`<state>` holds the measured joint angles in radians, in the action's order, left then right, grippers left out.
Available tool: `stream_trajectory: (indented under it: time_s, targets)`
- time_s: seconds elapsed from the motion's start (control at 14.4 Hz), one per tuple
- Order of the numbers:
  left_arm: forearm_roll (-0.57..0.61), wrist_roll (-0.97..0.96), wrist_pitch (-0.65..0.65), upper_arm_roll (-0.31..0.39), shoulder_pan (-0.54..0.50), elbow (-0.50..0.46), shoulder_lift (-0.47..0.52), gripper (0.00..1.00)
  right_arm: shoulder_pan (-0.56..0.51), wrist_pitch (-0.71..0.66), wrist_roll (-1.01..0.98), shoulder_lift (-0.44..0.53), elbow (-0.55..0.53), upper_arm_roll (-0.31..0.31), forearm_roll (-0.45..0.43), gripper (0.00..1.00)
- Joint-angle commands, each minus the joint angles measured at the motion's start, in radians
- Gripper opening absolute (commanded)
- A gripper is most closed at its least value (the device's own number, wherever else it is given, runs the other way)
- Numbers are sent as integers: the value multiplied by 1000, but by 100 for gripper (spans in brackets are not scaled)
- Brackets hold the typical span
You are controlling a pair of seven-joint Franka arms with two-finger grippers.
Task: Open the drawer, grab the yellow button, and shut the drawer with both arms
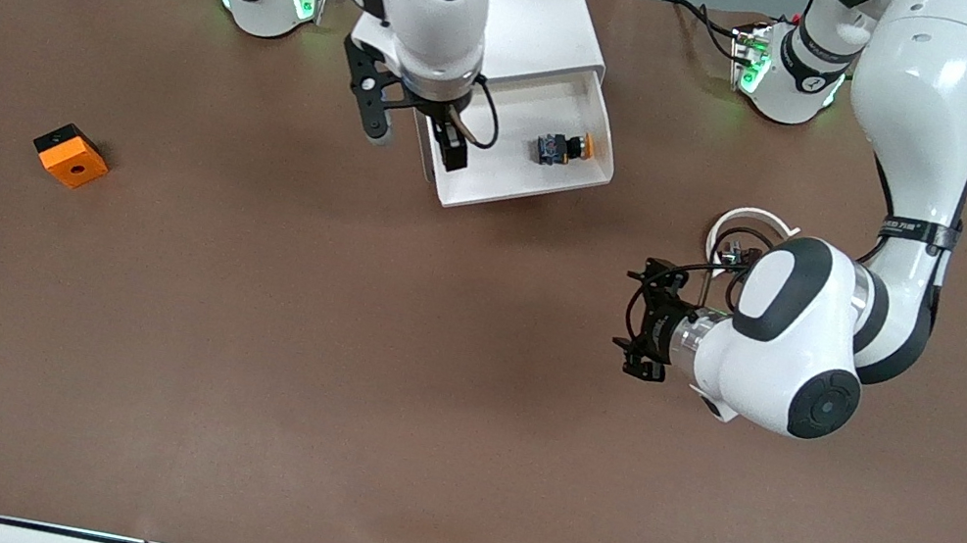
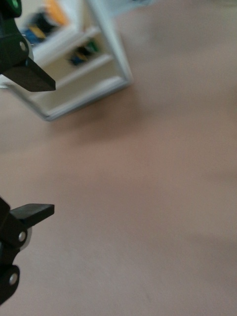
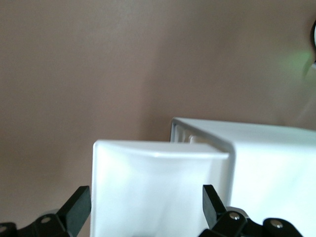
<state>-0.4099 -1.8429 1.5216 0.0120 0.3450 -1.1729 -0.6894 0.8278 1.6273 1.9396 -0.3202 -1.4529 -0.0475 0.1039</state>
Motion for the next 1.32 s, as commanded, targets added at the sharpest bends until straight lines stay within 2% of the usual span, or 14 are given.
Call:
stream_trajectory:
  time_s: [0.0,0.35,0.69,0.83,1.25]
  targets:
    - [127,129,-3,2,17,-16,42,100,45,2,93,-95,124,-12,19,100]
    - [246,540,-3,9,3,-25,117,100,99,107,180,-143,135,-12,22,100]
    - [325,836,-53,8,-40,-44,186,100,152,193,246,-198,137,-12,40,100]
    - [336,963,-72,8,-56,-45,217,100,160,201,240,-210,137,-12,69,100]
    - [338,1226,-87,9,-106,-73,283,100,163,203,209,-234,135,3,74,100]
